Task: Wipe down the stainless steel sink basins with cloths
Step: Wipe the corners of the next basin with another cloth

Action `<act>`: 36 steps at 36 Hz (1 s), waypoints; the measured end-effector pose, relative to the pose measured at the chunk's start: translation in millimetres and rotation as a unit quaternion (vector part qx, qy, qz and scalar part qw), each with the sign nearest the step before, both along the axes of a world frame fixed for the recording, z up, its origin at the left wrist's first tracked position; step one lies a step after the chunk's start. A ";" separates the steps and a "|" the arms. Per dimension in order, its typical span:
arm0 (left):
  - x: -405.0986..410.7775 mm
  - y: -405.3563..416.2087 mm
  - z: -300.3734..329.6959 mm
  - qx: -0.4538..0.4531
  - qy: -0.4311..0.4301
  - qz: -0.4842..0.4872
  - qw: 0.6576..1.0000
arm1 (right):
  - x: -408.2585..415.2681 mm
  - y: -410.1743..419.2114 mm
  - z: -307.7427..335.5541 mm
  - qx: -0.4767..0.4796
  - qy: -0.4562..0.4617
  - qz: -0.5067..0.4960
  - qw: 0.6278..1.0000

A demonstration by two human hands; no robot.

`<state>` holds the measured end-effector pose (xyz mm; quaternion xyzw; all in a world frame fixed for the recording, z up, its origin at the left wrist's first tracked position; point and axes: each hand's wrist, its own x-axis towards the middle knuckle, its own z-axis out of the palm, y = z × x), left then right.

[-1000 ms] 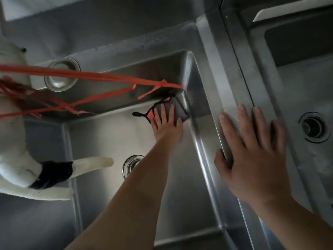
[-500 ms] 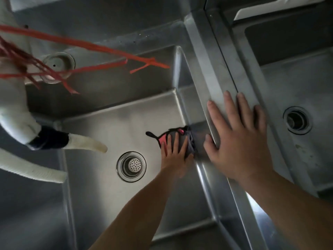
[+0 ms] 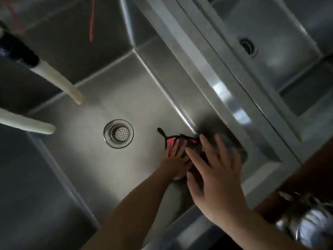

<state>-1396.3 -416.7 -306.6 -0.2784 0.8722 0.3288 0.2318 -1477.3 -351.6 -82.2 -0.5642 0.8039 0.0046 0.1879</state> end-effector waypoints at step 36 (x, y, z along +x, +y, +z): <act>242.0 56.3 52.4 0.258 -0.371 0.314 0.835 | 71.0 20.3 -4.1 0.133 0.067 -0.052 0.987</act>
